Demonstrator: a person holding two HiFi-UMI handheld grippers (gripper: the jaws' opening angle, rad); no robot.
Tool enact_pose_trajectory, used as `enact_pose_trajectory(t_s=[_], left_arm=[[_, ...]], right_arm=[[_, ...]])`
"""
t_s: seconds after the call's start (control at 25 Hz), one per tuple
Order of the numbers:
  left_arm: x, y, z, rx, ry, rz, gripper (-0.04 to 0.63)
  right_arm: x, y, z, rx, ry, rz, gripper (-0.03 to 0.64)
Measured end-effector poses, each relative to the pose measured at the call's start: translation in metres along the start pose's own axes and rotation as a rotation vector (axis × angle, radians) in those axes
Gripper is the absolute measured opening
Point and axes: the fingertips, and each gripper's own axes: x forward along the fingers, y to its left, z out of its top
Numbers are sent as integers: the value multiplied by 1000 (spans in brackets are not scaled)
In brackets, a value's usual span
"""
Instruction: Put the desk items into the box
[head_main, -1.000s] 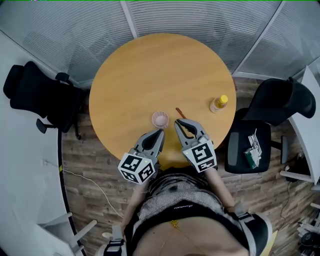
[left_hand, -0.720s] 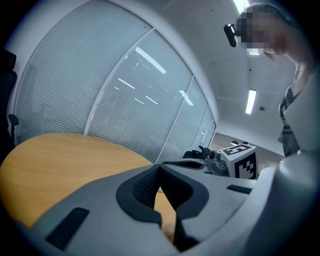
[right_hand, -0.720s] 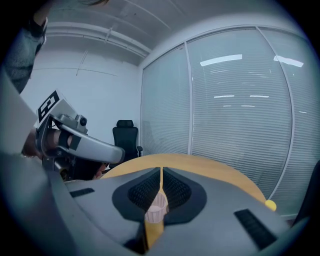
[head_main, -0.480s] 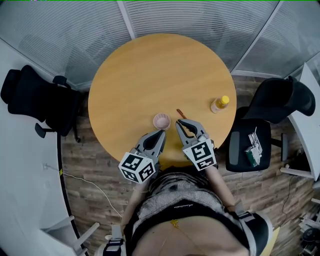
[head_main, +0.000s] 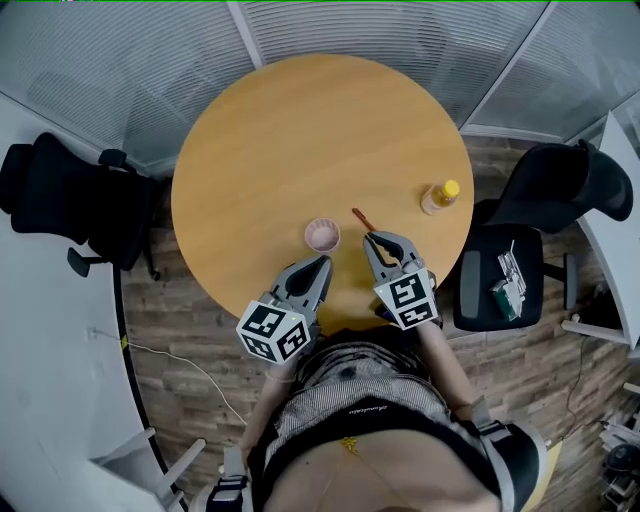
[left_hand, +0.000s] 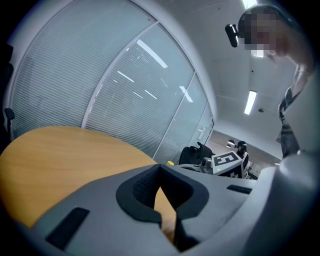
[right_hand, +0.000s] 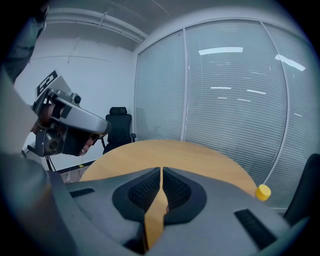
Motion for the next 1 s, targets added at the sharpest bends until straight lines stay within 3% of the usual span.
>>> enact_pose_trajectory(t_s=[1.0], left_arm=[[17, 15, -11, -10, 84, -66, 18]], right_arm=[[22, -37, -83, -8, 228, -114, 29]])
